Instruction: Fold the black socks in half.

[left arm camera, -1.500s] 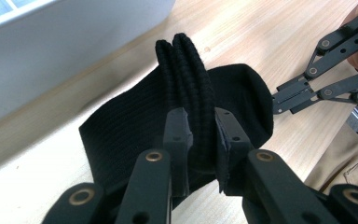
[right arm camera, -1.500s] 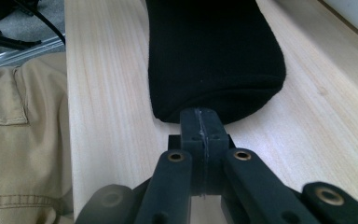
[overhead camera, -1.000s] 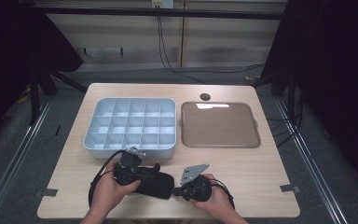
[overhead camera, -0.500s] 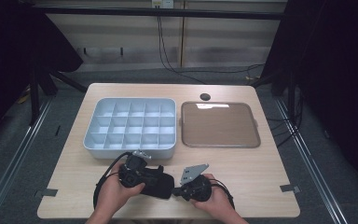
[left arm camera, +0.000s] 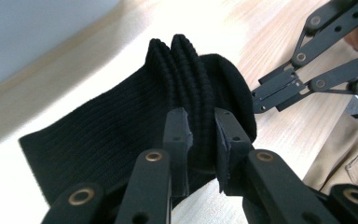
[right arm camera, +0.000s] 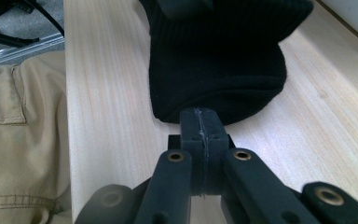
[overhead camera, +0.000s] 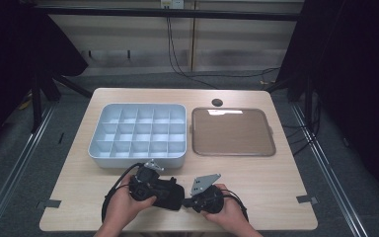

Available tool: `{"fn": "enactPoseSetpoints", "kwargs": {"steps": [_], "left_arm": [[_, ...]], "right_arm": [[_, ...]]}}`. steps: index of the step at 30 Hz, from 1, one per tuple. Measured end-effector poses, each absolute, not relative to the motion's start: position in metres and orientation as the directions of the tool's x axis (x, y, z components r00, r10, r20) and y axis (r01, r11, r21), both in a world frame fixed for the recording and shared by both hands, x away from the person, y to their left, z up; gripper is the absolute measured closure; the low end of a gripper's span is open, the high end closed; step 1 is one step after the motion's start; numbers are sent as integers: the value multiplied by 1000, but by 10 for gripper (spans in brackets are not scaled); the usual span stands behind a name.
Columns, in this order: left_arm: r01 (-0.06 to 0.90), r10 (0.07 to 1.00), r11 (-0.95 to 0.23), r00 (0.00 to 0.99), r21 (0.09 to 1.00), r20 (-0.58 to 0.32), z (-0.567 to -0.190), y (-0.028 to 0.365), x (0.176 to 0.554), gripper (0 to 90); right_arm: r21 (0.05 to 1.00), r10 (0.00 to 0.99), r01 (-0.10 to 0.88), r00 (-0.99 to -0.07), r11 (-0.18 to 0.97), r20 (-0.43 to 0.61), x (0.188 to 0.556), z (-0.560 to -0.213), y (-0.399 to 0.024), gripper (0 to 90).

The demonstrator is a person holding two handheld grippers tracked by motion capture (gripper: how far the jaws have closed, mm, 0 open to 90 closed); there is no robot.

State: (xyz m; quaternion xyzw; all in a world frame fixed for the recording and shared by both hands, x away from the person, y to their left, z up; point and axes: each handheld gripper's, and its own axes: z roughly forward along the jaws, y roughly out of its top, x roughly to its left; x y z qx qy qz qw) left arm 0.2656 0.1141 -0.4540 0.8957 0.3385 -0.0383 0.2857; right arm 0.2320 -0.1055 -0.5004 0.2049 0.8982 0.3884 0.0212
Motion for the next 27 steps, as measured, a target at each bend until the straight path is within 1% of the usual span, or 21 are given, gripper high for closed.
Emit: {"fn": "enactPoseSetpoints", "kwargs": {"steps": [4,14,20,27], "left_arm": [[616,575,-628,779,476,-250,-457,112,265,763],[610,560,-641,787,466,-259,-462,110,264,735],[626,575,-617,772,477,-270,-461,111,262,728],[616,564,-630,782,474,-266,-462,109,260,726]], "right_arm": [[707,386,352,-915,613,122,232,-500,-105,900],[709,377,341,-919,618,113,232,-501,-106,900],[704,385,353,-915,616,122,232,-500,-106,900],[707,378,341,-919,620,112,232,-500,-106,900]]}}
